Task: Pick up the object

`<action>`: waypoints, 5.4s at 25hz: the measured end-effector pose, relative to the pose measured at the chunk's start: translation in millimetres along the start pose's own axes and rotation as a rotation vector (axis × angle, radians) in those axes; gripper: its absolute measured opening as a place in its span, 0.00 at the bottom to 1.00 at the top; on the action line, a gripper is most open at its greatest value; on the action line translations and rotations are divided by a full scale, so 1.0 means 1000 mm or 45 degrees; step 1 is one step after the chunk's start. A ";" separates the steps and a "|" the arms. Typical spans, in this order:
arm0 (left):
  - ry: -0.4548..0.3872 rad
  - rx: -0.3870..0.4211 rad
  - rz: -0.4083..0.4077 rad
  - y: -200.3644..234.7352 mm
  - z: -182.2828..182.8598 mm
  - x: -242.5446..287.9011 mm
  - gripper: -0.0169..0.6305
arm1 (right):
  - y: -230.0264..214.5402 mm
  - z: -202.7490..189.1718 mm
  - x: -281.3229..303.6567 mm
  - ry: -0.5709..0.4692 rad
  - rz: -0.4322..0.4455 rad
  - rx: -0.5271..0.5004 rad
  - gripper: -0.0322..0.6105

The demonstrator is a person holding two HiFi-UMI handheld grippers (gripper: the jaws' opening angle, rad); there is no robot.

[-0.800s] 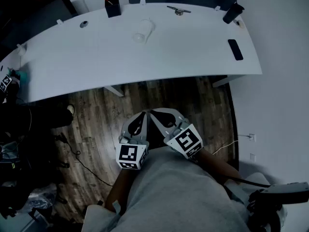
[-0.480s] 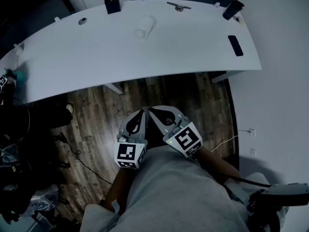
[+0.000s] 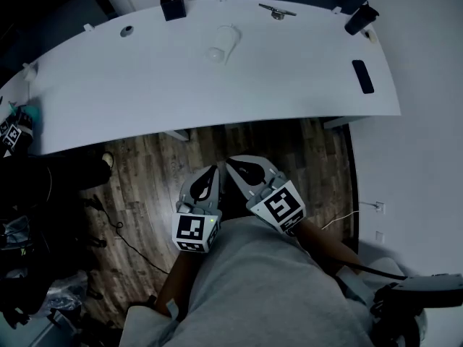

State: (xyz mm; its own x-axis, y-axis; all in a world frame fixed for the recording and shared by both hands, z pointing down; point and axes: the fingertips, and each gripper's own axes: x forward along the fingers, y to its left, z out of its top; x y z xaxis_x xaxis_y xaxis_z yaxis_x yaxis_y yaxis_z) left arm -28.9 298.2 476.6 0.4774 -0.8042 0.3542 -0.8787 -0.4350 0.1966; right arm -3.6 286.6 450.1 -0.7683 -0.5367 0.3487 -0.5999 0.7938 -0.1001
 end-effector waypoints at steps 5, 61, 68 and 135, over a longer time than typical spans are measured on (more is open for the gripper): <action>0.015 0.026 0.060 0.023 0.020 0.028 0.03 | -0.031 0.021 0.023 -0.046 0.054 -0.003 0.05; 0.298 -0.010 -0.263 0.182 0.073 0.246 0.03 | -0.239 0.038 0.171 0.340 -0.246 -0.048 0.05; 0.274 -0.061 -0.174 0.188 0.077 0.255 0.03 | -0.249 0.037 0.188 0.379 -0.153 -0.084 0.07; 0.072 -0.188 0.096 0.246 0.130 0.239 0.03 | -0.252 0.048 0.243 0.407 0.168 -0.595 0.42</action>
State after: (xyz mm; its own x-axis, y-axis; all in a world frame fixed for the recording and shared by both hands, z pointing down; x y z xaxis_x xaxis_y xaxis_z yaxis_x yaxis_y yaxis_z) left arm -131.7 -53.8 491.4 0.4129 -0.8067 0.4228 -0.9040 -0.3065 0.2980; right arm -49.9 -57.7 515.0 -0.6809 -0.3691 0.6326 -0.2855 0.9291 0.2349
